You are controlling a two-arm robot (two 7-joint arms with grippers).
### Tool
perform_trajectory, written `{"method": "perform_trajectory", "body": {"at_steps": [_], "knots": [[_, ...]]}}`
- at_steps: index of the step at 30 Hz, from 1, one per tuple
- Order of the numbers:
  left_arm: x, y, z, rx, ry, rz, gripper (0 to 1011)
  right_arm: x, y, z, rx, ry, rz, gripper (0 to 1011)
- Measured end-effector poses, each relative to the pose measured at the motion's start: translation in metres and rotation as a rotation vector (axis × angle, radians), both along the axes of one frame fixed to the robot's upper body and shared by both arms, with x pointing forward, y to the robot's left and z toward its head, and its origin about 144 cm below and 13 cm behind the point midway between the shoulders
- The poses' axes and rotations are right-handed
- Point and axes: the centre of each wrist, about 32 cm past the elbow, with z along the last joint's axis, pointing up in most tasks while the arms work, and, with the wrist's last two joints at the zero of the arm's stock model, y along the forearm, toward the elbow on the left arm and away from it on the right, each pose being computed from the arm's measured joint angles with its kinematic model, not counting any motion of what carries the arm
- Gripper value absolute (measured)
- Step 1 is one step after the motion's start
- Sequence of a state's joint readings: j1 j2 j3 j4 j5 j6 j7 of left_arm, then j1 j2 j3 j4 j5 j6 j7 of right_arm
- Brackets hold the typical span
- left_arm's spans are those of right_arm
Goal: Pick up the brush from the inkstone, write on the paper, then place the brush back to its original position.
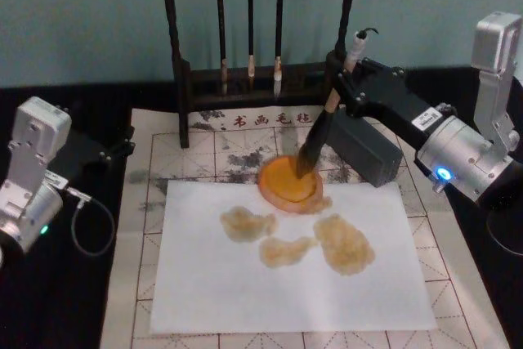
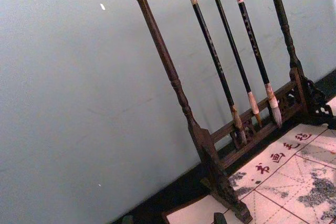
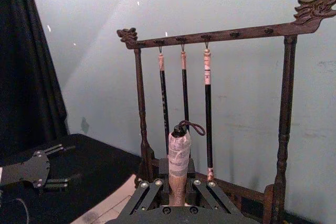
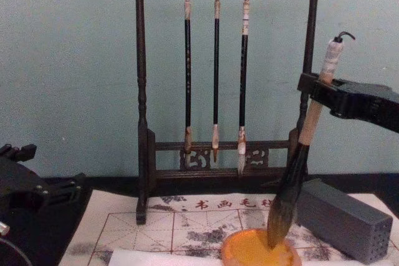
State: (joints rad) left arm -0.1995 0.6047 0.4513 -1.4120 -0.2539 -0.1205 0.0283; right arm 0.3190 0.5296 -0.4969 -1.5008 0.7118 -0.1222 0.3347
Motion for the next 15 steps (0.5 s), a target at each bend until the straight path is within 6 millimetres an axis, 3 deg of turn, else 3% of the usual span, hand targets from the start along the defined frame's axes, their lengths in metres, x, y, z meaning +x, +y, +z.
{"method": "perform_trajectory", "body": {"at_steps": [15], "knots": [[0.0000,0.0000,0.0000,0.000,0.000,0.000,1001,-0.0024,-0.0058,-0.0037,-0.028,-0.015,0.010,181]]}}
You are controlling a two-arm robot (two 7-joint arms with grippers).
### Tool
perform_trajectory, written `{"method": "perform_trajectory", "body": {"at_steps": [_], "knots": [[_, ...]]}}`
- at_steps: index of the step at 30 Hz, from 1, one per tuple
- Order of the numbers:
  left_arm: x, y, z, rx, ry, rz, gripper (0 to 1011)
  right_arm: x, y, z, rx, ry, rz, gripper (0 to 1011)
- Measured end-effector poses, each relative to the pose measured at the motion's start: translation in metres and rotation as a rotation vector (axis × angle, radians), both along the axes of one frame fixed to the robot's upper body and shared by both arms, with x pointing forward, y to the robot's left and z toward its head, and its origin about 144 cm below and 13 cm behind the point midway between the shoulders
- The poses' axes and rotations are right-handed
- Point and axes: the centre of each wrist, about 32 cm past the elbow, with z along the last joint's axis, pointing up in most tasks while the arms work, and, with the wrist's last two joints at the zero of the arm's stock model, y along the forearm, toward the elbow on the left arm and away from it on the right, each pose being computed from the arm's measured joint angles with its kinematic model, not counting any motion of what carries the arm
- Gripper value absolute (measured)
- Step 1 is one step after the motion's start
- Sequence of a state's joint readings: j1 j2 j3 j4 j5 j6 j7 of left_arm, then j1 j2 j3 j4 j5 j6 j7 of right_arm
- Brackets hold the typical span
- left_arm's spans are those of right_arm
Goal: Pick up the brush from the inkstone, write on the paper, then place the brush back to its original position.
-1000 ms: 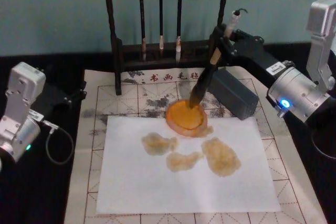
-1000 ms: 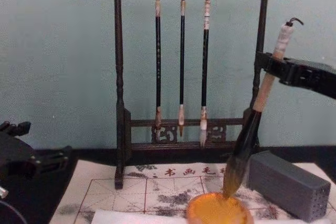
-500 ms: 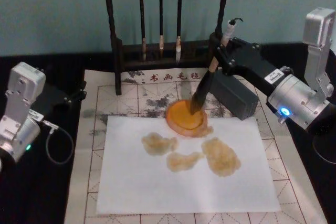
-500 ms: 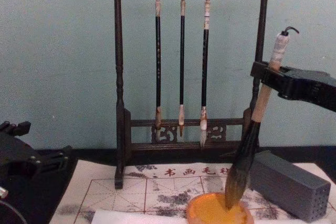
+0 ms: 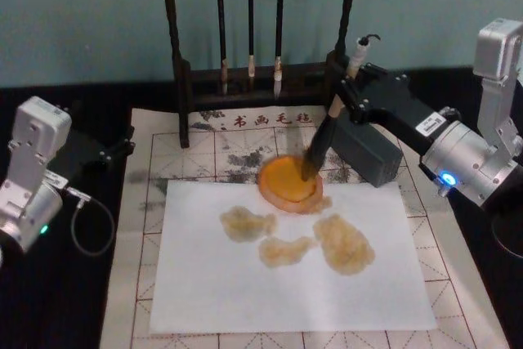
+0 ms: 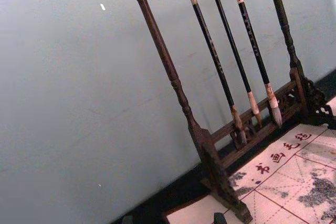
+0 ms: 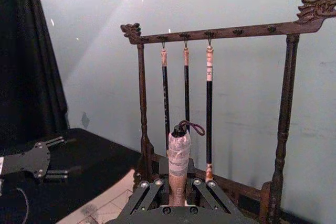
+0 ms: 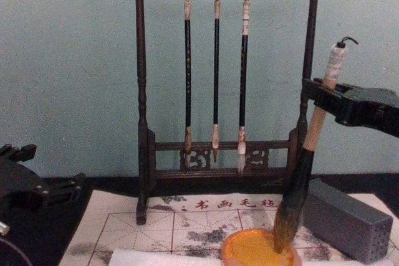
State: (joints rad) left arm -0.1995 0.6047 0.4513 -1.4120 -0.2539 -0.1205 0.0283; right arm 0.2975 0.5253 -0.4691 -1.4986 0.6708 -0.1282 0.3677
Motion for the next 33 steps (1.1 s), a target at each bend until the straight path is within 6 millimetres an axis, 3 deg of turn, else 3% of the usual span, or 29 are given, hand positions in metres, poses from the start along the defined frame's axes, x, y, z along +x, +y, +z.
{"method": "perform_trajectory", "body": {"at_steps": [33], "knots": [[0.000,0.000,0.000,0.000,0.000,0.000,1001,-0.011,-0.015,0.007,-0.019,-0.038,-0.009,181]]}}
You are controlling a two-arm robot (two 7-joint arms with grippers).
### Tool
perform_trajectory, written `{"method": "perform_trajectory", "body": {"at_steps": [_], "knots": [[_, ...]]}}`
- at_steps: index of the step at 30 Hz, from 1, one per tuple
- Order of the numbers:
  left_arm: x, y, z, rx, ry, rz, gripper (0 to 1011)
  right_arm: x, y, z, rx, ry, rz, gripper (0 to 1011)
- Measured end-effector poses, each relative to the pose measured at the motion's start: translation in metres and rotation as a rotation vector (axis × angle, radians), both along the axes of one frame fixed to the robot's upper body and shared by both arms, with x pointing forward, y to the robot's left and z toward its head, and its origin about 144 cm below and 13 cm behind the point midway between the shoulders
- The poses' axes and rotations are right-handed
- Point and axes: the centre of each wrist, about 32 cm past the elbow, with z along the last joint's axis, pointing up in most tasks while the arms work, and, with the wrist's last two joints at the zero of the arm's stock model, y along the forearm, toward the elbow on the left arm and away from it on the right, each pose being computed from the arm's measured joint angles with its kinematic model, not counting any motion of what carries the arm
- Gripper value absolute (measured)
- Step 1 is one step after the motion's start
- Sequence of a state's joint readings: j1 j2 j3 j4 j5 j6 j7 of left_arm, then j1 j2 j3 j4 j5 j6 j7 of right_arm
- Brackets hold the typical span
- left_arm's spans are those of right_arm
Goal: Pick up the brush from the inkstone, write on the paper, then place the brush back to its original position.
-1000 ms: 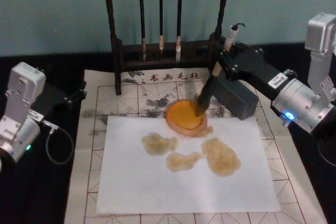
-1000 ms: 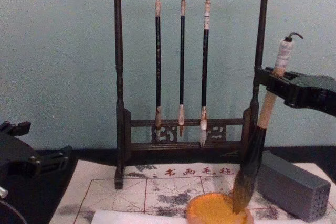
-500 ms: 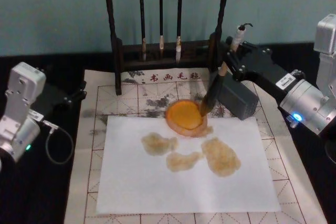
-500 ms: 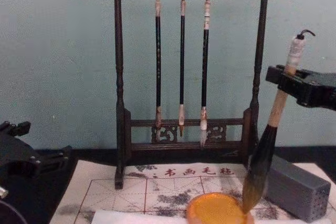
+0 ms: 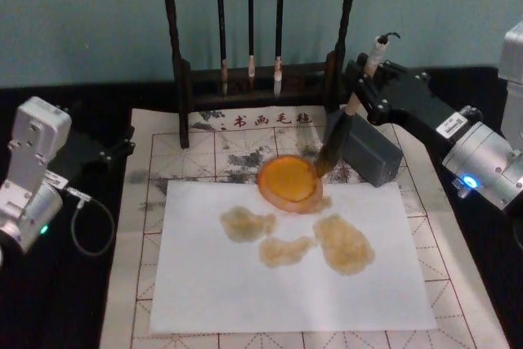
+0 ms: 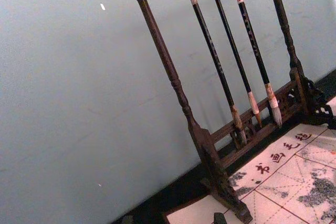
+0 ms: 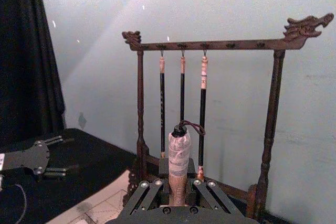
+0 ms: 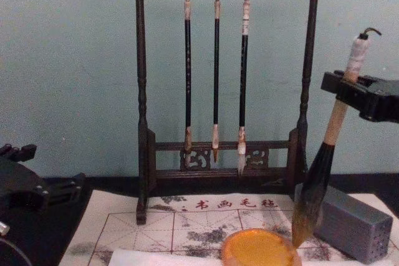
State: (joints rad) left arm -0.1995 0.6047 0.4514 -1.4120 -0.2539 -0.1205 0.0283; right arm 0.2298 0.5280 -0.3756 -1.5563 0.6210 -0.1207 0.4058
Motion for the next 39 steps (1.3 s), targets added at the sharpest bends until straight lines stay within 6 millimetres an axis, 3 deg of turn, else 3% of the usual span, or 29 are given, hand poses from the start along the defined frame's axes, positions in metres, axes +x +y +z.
{"method": "perform_trajectory", "body": {"at_steps": [24,39], "knots": [[0.000,0.000,0.000,0.000,0.000,0.000,1001,-0.030,0.011,0.009,0.042,0.017,0.170,181],[0.000,0.000,0.000,0.000,0.000,0.000,1001,-0.041,0.000,0.000,0.008,0.058,0.350,181]]}}
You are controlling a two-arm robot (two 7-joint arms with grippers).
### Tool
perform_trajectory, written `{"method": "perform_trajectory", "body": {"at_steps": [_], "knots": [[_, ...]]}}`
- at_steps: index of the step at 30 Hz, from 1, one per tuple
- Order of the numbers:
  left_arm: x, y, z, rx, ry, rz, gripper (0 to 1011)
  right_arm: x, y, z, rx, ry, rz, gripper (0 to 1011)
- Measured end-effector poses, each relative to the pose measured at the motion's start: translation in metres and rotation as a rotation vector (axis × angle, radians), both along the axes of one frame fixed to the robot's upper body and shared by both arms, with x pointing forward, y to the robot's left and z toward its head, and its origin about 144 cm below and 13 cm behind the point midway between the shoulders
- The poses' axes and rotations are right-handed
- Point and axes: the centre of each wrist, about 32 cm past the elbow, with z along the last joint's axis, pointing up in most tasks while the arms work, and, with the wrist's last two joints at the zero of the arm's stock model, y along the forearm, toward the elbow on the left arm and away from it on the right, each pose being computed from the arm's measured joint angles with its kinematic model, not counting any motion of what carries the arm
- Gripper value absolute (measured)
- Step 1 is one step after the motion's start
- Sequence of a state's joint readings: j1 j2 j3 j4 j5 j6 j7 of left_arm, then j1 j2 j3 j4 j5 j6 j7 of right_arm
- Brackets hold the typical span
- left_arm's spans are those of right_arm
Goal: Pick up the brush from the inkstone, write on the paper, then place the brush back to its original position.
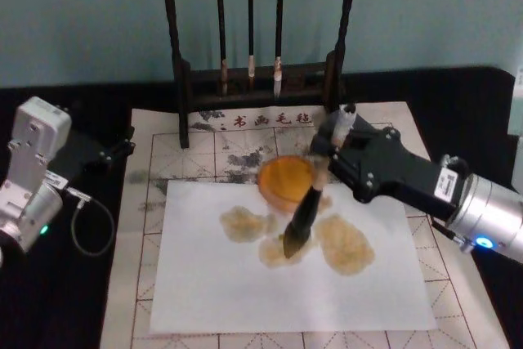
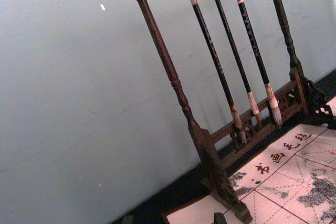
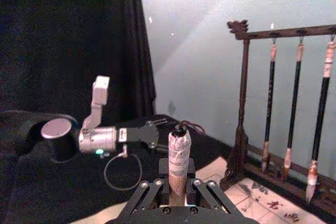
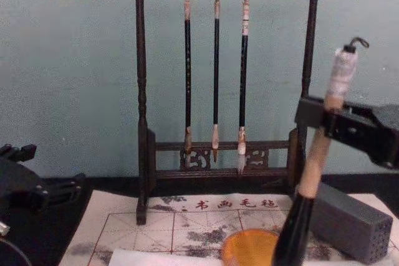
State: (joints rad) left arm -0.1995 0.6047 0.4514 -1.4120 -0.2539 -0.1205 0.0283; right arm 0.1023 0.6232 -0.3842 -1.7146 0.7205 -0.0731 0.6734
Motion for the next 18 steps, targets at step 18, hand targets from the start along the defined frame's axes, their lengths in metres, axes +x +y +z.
{"method": "perform_trajectory", "body": {"at_steps": [18], "knots": [[0.0000,0.0000,0.0000,0.000,0.000,0.000,1001,-0.0063,-0.0069,-0.0094,-0.032,0.017,0.010,181]]}}
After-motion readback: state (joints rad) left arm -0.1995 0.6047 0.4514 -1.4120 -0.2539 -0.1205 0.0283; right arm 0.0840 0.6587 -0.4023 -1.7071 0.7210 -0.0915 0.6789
